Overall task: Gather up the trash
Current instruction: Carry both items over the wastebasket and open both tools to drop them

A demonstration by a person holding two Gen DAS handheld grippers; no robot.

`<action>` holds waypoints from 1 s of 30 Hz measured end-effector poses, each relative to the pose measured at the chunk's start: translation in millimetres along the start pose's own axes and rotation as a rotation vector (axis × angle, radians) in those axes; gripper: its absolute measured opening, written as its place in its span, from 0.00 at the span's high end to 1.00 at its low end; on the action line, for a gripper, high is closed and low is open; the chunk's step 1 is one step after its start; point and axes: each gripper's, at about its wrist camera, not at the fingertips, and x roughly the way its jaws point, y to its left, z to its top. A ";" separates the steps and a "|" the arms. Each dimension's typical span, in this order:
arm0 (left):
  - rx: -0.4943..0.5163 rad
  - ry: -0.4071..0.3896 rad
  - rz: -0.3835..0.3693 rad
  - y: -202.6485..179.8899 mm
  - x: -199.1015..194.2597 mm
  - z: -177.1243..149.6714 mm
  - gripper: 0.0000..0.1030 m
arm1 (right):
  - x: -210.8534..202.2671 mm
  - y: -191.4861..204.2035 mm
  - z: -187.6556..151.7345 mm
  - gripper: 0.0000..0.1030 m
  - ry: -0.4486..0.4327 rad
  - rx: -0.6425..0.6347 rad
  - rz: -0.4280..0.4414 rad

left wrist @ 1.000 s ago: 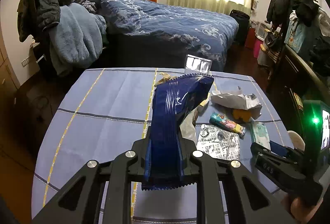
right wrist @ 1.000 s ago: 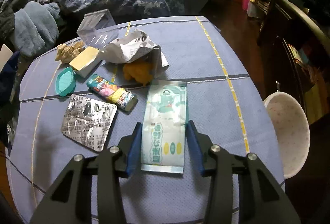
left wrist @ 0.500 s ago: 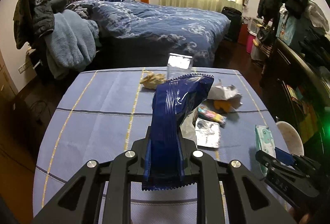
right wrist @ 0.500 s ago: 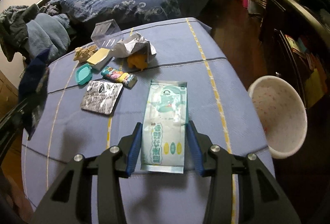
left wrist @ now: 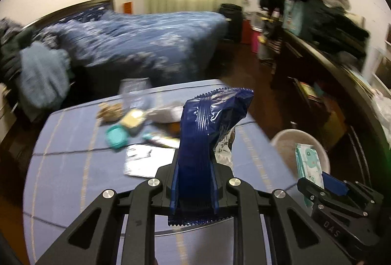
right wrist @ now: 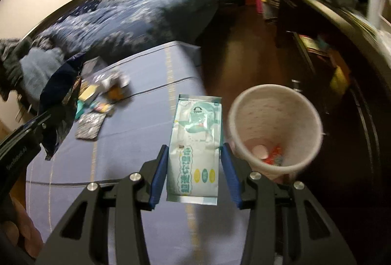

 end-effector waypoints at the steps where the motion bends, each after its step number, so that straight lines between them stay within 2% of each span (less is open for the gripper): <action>1: 0.016 0.001 -0.023 -12.5 3.0 3.9 0.80 | -1.6 -10.0 1.5 0.57 -0.006 0.015 -0.012; 7: 0.102 -0.007 -0.126 -75.4 17.9 21.8 0.80 | -5.9 -75.1 14.0 0.57 -0.032 0.106 -0.098; 10: 0.138 0.002 -0.193 -110.0 29.9 31.0 0.80 | -8.6 -98.6 20.0 0.57 -0.053 0.121 -0.125; 14: 0.166 0.021 -0.240 -143.1 42.7 39.1 0.80 | -3.8 -121.5 30.3 0.57 -0.068 0.135 -0.138; 18: 0.190 0.031 -0.257 -169.2 54.2 45.9 0.80 | 8.5 -138.8 38.6 0.57 -0.067 0.157 -0.133; 24: 0.213 0.068 -0.253 -187.0 79.2 46.0 0.80 | 28.9 -154.6 40.8 0.57 -0.046 0.166 -0.171; 30: 0.192 0.130 -0.263 -196.0 105.9 50.1 0.72 | 56.1 -166.2 42.0 0.54 -0.029 0.163 -0.175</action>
